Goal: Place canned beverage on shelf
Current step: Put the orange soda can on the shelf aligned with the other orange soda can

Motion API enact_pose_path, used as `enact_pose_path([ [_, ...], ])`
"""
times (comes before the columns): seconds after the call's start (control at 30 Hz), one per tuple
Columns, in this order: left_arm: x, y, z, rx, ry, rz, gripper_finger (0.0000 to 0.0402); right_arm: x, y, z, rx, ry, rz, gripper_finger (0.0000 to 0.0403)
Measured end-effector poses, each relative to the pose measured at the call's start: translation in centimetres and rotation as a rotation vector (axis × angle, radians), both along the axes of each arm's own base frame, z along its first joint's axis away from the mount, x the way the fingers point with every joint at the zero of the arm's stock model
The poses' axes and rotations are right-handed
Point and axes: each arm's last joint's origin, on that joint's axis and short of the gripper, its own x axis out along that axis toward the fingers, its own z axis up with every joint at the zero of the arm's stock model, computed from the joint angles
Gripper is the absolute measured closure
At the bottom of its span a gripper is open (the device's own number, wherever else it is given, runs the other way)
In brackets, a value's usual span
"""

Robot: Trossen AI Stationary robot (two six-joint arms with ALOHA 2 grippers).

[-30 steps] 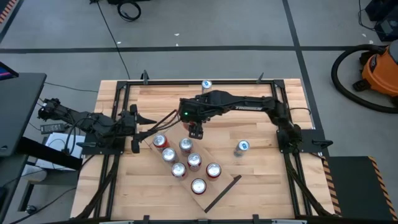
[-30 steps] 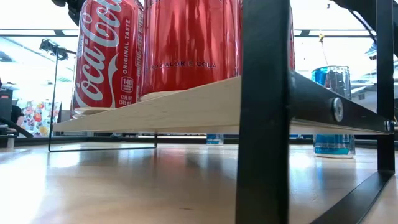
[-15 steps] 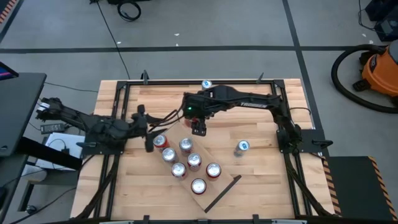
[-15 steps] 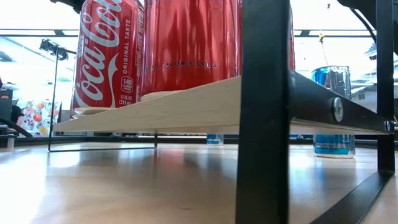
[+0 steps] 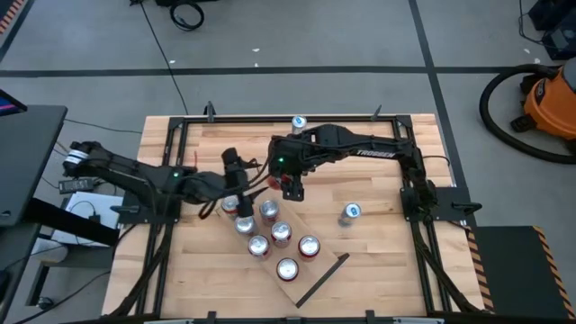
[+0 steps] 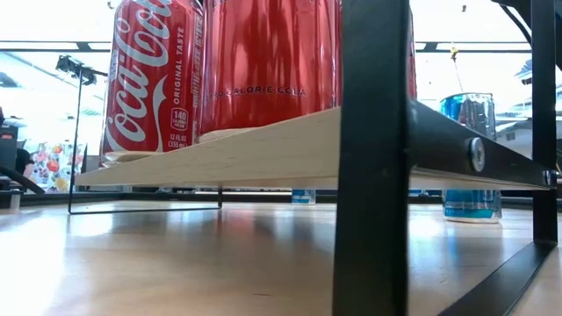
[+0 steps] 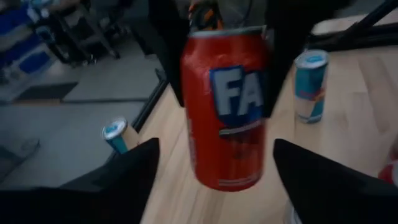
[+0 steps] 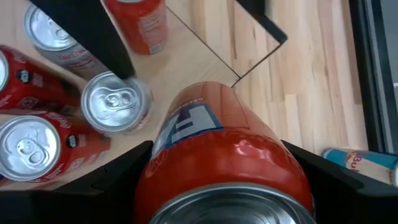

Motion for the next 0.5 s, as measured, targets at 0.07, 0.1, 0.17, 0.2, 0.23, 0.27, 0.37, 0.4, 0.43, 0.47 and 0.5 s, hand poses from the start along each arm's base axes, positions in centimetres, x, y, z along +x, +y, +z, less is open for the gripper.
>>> enact_pose_path([
  [0.07, 0.7, 0.3, -0.2, -0.026, 0.001, 0.019, 0.0045, 0.0, 0.3, 0.0, -0.001, -0.001, 0.009, 0.0078],
  [0.1, 1.0, 0.4, -0.4, -0.039, 0.007, 0.021, 0.0033, 0.0, 0.4, 0.0, -0.003, -0.002, 0.016, 0.0078],
  [0.17, 1.5, 0.8, -0.9, -0.077, 0.022, 0.013, 0.0015, 0.1, 0.6, 0.0, -0.009, -0.006, 0.03, 0.0078],
  [0.2, 1.7, 0.9, -1.1, -0.096, 0.026, 0.009, 0.0009, 0.1, 0.6, 0.1, -0.01, -0.012, 0.032, 0.0078],
  [0.23, 1.9, 1.1, -1.4, -0.112, 0.032, 0.005, 0.0006, 0.2, 0.6, 0.1, -0.009, -0.019, 0.033, 0.0078],
  [0.27, 2.1, 1.2, -1.6, -0.121, 0.035, 0.008, 0.0005, 0.3, 0.6, 0.1, -0.008, -0.029, 0.033, 0.0078],
  [0.37, 2.6, 1.5, -2.0, -0.128, 0.05, 0.017, 0.0004, 0.5, 0.5, 0.3, -0.011, -0.054, 0.036, 0.0078],
  [0.4, 2.7, 1.6, -2.2, -0.127, 0.056, 0.02, 0.0004, 0.5, 0.5, 0.3, -0.012, -0.054, 0.035, 0.0078],
  [0.43, 2.8, 1.6, -2.3, -0.127, 0.059, 0.021, 0.0004, 0.5, 0.5, 0.3, -0.012, -0.055, 0.035, 0.0078],
  [0.47, 2.8, 1.7, -2.4, -0.125, 0.068, 0.024, 0.0006, 0.5, 0.5, 0.3, -0.012, -0.058, 0.036, 0.0078],
  [0.5, 2.7, 1.7, -2.5, -0.126, 0.075, 0.021, 0.001, 0.5, 0.5, 0.3, -0.012, -0.061, 0.037, 0.0078],
])
